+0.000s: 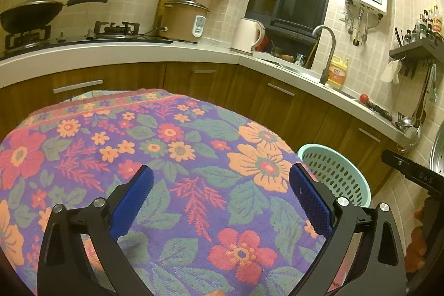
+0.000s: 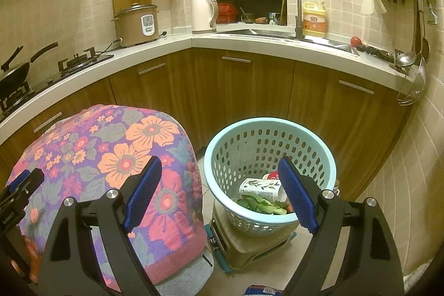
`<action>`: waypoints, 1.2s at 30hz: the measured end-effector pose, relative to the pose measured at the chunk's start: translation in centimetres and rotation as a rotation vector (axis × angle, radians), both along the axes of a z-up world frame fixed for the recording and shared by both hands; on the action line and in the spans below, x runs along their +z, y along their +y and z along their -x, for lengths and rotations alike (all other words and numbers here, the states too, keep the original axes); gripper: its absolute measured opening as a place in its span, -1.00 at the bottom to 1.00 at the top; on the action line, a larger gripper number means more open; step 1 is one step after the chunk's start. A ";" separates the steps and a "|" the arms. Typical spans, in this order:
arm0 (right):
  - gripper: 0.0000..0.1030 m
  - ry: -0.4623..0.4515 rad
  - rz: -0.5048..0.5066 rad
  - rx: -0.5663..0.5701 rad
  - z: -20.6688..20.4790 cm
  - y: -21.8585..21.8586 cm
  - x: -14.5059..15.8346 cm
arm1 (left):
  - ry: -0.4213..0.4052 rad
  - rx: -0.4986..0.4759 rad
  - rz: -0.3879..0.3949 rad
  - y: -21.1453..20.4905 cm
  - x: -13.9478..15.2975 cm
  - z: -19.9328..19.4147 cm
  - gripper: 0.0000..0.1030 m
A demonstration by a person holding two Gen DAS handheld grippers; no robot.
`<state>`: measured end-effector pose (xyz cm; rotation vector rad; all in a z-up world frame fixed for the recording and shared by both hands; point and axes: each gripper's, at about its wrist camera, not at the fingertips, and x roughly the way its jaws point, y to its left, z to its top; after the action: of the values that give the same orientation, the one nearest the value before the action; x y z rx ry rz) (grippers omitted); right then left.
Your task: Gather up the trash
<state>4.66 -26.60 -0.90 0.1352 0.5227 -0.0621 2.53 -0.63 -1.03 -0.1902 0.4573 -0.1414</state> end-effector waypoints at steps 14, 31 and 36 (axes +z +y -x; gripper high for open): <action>0.62 0.002 0.000 -0.006 0.0 -0.1 -0.1 | -0.002 -0.004 0.005 0.0 0.0 0.1 0.84; 0.63 0.002 0.028 0.025 0.3 1.3 -0.2 | -0.003 0.009 -0.011 0.2 0.4 0.3 0.85; 0.63 0.003 0.045 0.037 0.4 1.9 -0.3 | -0.001 0.012 -0.012 0.4 0.3 0.2 0.85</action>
<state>4.30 -24.74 -1.19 0.0819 0.5267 -0.0380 2.30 -0.19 -0.69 -0.1807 0.4554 -0.1269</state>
